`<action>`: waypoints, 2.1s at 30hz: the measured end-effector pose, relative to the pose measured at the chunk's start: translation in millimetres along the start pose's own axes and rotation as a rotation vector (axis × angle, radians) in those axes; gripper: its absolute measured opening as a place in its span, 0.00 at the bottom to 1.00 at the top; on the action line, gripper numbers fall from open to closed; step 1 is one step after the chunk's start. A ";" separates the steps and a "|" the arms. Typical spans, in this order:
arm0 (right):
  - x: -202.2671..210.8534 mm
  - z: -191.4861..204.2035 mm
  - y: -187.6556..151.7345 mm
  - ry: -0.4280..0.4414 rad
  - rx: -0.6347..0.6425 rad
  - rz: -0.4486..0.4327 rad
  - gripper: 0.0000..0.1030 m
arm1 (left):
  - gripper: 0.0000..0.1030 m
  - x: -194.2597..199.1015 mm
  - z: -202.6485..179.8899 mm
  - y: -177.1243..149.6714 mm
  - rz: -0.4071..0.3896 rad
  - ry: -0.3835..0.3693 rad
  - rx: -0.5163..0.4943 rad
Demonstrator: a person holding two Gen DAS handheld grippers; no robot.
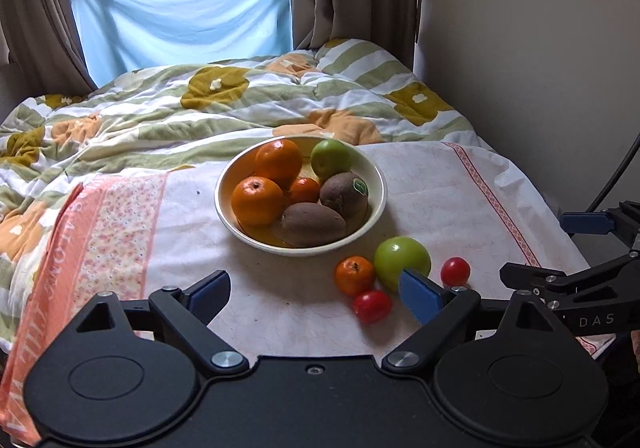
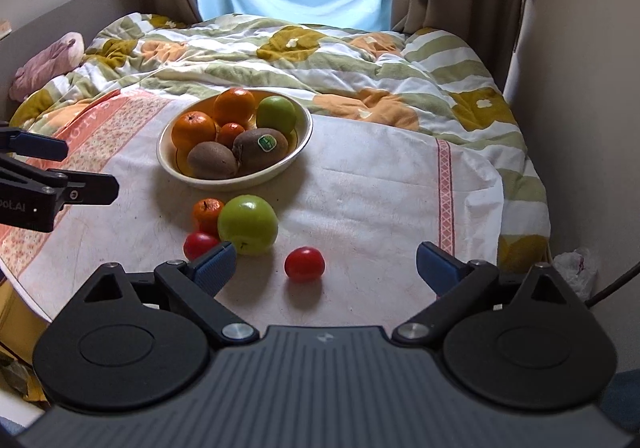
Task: Organize fruits
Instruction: 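Move both grippers back toward the red tomatoes on the cloth, then grasp a red tomato with the left gripper while the right gripper grasps another red tomato, then carry the tomato into the bowl and open the left gripper while the right carries its tomato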
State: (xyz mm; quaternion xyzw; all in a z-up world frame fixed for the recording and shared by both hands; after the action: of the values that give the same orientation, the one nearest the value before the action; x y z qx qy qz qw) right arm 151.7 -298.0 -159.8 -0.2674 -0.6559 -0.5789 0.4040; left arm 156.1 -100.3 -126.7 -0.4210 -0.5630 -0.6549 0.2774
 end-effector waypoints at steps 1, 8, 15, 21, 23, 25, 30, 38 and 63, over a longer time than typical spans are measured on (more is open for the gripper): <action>-4.7 -0.7 -1.5 0.008 0.022 0.005 1.00 | 0.87 -6.3 -3.9 -1.2 0.010 0.000 0.006; -42.2 -2.9 -10.2 0.075 0.130 0.049 0.98 | 0.74 -53.3 -28.5 -6.6 0.077 0.013 0.025; -68.1 -4.6 -15.3 0.128 0.152 0.072 0.92 | 0.65 -88.2 -41.9 -12.6 0.125 0.033 0.029; -78.6 -2.5 -16.4 0.149 0.181 0.074 0.88 | 0.57 -102.5 -48.0 -14.8 0.141 0.047 0.026; -80.6 -1.3 -15.9 0.155 0.186 0.072 0.88 | 0.53 -104.8 -48.5 -14.8 0.142 0.052 0.025; -82.2 -0.3 -15.4 0.158 0.190 0.071 0.86 | 0.49 -106.3 -48.5 -15.4 0.146 0.056 0.023; -85.9 3.3 -14.7 0.169 0.195 0.075 0.82 | 0.39 -107.9 -51.6 -17.5 0.149 0.051 0.012; -88.5 6.6 -11.7 0.174 0.193 0.074 0.75 | 0.39 -105.1 -50.4 -20.1 0.142 0.057 0.016; -88.7 13.8 -0.7 0.164 0.159 0.082 0.47 | 0.39 -76.0 -24.2 -21.9 0.098 0.082 0.078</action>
State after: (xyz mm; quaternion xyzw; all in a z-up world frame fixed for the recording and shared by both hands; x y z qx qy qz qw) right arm 195.2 -274.3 -234.8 -0.2129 -0.6529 -0.5279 0.4997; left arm 169.3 -127.6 -203.7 -0.4096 -0.5551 -0.6348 0.3481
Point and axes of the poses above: each gripper's, at about its wrist camera, not at the fingertips, and x roughly against the way its jaws point, z to its left, y to its top, the point moved 9 cm from there along -x, roughly the way its jaws point, and after that the axes turned 13 degrees about z, right-handed, at the moved point
